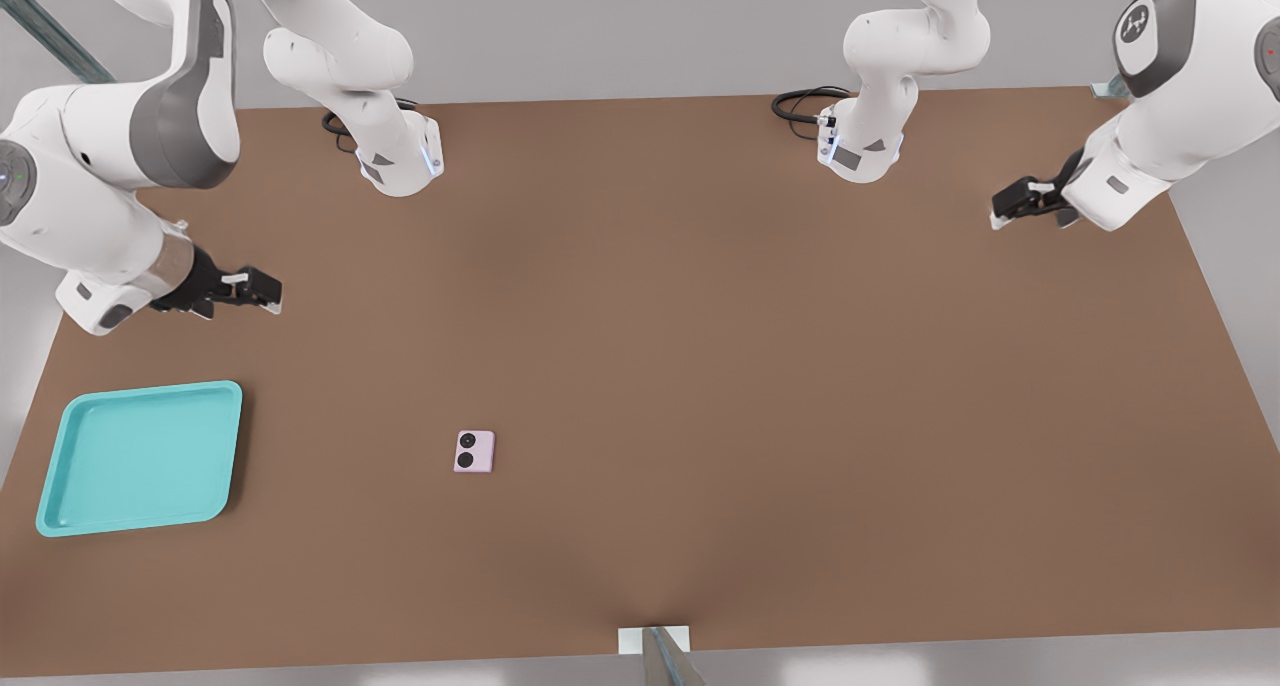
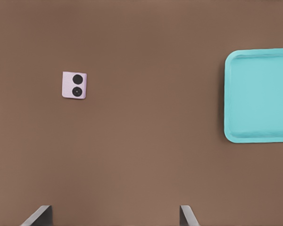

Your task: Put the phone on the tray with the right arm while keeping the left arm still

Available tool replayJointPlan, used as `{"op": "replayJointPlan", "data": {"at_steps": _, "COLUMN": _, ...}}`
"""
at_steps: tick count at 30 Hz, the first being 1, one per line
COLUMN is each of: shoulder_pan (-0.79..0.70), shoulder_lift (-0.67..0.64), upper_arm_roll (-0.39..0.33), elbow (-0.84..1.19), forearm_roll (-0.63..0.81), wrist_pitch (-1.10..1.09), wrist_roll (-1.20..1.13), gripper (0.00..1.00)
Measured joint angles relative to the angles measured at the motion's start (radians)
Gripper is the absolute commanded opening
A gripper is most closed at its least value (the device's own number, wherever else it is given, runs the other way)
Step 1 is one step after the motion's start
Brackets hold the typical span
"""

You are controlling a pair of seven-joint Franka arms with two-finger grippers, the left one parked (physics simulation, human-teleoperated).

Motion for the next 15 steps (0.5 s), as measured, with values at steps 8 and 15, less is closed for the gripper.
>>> {"op": "replayJointPlan", "data": {"at_steps": 8, "shoulder_pan": 0.078, "shoulder_lift": 0.249, "upper_arm_roll": 0.043, "elbow": -0.002, "forearm_roll": -0.024, "wrist_pitch": 0.206, "wrist_roll": 0.022, "gripper": 1.0}}
{"op": "replayJointPlan", "data": {"at_steps": 15, "shoulder_pan": 0.196, "shoulder_lift": 0.539, "upper_arm_roll": 0.046, "elbow": -0.045, "forearm_roll": -0.067, "wrist_pitch": 0.512, "wrist_roll": 0.137, "gripper": 1.0}}
